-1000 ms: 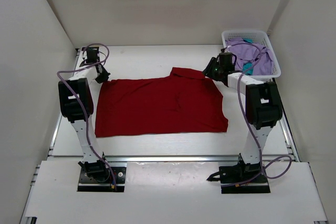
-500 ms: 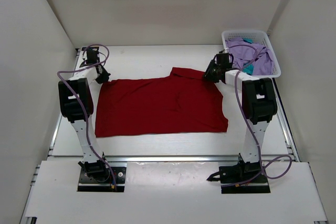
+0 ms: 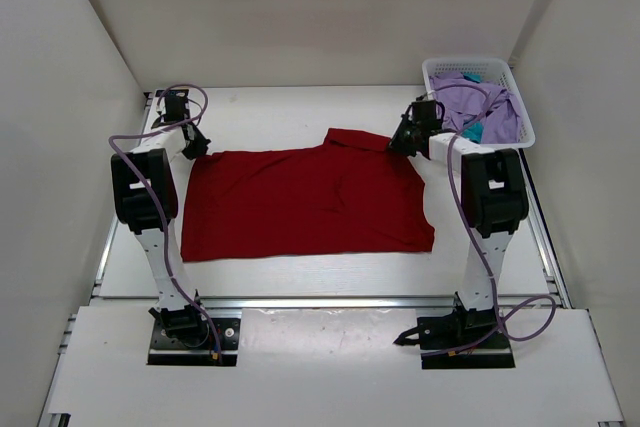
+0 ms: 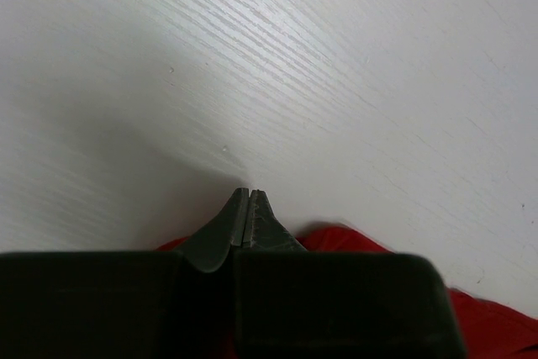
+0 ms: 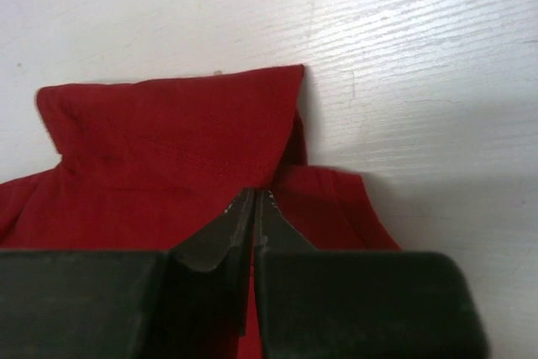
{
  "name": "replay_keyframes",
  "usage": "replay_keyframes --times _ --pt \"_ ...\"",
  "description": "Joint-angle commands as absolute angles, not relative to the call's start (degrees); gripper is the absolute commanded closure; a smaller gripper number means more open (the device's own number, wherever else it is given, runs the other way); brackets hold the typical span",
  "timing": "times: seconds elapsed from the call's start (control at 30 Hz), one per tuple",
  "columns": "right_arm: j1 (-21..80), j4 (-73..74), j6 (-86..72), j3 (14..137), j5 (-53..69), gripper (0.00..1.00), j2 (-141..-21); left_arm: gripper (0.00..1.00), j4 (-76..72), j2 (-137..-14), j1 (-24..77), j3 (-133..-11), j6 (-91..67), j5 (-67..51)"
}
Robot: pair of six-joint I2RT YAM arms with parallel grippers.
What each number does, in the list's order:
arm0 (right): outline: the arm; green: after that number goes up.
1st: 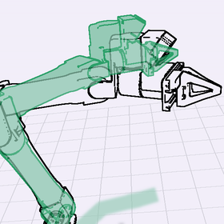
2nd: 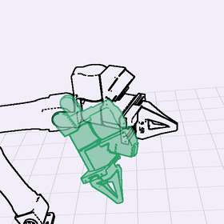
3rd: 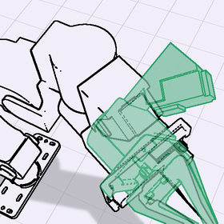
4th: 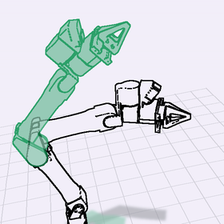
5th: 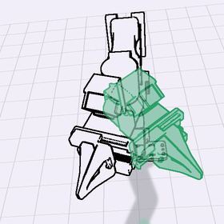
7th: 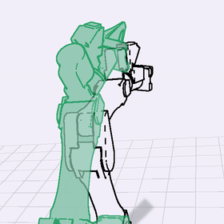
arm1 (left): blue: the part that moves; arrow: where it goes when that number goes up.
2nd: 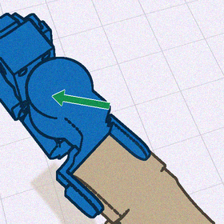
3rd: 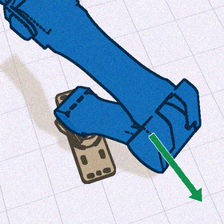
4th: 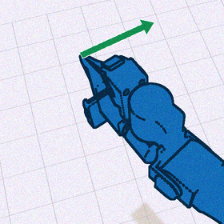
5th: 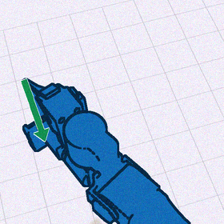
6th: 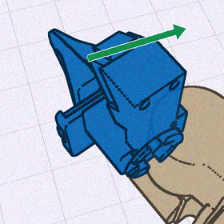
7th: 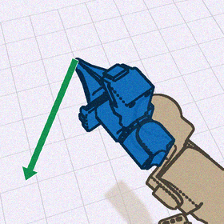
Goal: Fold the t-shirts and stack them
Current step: Grap the side of the flattened tshirt furthest away from the robot with both arms, then fold the other side of the tshirt into a rectangle
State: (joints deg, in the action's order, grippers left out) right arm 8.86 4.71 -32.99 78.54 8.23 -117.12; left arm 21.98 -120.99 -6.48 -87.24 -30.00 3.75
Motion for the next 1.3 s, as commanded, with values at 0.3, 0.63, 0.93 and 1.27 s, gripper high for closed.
replay_keyframes --times 0.3,0.63,0.93,1.27 --pt "8.7 5.0 -32.4 76.0 10.9 1.00 -100.0 1.00 17.8 -110.0 -7.3 -81.2 -32.4 1.9" --pt "8.3 7.5 -32.1 65.0 13.9 1.00 -84.6 1.00 14.9 -102.6 -10.8 -72.7 -33.4 0.2" --pt "6.0 9.7 -33.0 58.7 22.1 1.00 -71.6 1.00 9.3 -91.9 -13.0 -62.1 -34.2 -1.8" --pt "2.8 11.7 -34.9 49.9 32.1 1.00 -59.8 1.00 8.0 -82.1 -13.8 -50.2 -36.2 -1.2"
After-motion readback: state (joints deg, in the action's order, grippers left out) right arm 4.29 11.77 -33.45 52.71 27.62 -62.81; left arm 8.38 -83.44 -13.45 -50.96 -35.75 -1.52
